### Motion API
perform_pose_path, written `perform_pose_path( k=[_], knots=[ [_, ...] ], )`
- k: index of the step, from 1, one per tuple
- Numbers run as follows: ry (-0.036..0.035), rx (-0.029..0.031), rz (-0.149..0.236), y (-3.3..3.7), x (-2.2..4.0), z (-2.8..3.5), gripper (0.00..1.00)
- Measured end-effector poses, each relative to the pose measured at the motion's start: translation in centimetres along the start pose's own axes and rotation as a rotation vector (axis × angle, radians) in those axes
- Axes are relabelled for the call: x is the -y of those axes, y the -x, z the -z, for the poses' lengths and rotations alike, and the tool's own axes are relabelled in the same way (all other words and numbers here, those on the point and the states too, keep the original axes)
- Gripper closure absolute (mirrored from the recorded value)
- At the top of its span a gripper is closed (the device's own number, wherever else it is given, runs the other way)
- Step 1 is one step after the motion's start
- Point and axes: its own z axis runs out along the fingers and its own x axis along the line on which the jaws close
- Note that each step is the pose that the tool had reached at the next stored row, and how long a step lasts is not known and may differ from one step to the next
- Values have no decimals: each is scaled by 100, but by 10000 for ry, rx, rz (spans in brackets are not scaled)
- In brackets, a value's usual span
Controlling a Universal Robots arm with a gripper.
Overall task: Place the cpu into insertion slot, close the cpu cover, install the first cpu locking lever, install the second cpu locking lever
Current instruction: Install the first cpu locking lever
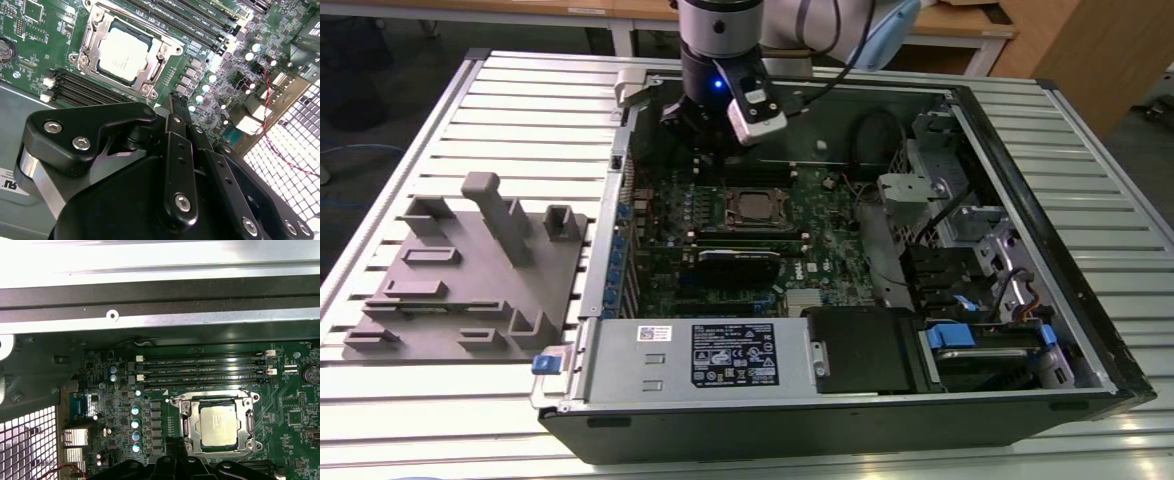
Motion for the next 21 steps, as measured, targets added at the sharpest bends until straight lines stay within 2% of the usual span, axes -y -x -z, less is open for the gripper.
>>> perform_pose_path(
  k=[21],
  knots=[
    [1, 0, -2, -44, 3, 0, 90]
  ],
)
